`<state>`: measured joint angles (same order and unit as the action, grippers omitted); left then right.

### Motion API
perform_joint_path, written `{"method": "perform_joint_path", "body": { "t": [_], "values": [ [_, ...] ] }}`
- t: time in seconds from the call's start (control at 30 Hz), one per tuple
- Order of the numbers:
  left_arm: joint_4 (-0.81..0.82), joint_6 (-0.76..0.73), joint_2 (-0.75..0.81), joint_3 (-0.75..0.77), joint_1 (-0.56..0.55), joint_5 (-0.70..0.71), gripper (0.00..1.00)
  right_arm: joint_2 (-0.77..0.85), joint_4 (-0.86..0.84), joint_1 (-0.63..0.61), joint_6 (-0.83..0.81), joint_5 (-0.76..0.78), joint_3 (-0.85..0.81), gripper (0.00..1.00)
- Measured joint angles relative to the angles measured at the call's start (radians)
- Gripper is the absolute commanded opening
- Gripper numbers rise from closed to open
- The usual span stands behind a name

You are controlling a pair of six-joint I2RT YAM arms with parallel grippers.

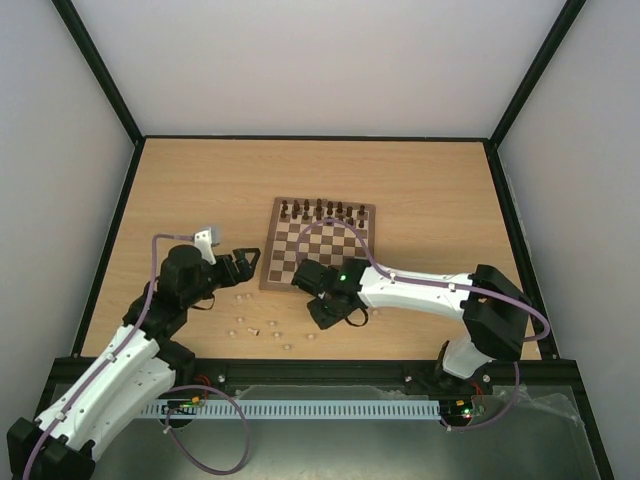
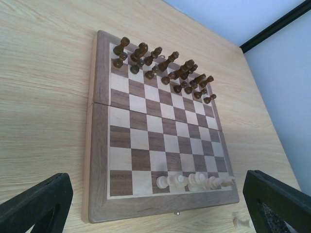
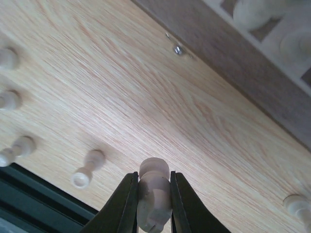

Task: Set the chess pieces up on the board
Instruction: Pick up the chess piece at the center of the board, then place the chess piece on the chessboard.

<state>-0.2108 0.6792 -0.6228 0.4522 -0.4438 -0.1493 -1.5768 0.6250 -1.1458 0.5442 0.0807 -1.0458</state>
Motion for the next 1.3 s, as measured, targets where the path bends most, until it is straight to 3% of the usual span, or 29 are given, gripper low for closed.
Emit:
{"method": "perform_joint_path", "body": {
  "t": [0.13, 0.27, 0.5, 0.63, 0.97, 1.3],
  "values": [
    [-0.002, 0.005, 0.04, 0.0, 0.0, 0.005, 0.99, -0.007, 0.039, 0.0, -0.029, 0.013, -0.082, 0.08],
    [-0.023, 0.006, 0.088, 0.0, 0.0, 0.016, 0.99, -0.07, 0.095, 0.0, -0.067, 0.056, -0.272, 0.08],
    [-0.063, 0.013, 0.154, 0.001, 0.0, 0.019, 0.99, -0.288, 0.172, 0.006, -0.141, 0.1, -0.655, 0.08],
    [-0.074, 0.017, 0.162, 0.003, 0.0, 0.019, 0.99, -0.391, 0.212, 0.023, -0.175, 0.102, -0.764, 0.08],
    [-0.114, 0.02, 0.25, 0.045, 0.0, 0.072, 0.99, -0.554, 0.269, 0.133, -0.24, 0.077, -0.824, 0.09],
    [-0.136, 0.026, 0.272, 0.054, 0.0, 0.104, 0.99, -0.608, 0.27, 0.144, -0.273, 0.041, -0.821, 0.09]
  ]
}}
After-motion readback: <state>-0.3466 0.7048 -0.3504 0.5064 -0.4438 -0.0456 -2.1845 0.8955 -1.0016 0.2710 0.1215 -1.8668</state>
